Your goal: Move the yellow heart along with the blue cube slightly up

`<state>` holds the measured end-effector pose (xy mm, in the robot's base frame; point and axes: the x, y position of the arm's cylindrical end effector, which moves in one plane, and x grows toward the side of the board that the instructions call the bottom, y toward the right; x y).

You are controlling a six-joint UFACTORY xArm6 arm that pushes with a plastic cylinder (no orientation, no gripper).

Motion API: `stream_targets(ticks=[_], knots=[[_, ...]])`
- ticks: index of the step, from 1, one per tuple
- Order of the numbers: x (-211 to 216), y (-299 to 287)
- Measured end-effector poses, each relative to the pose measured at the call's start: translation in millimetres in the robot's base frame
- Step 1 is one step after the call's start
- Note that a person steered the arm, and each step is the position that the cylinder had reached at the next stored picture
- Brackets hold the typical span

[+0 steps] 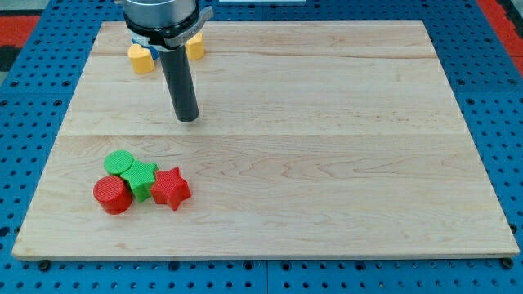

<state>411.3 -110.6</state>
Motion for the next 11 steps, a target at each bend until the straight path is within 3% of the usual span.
stream_targets(ticks=[1, 2, 3, 5, 9, 11], knots=[[-9, -15], [-43, -92], [-71, -102], [-92, -83], [-104, -115], [-125, -99]])
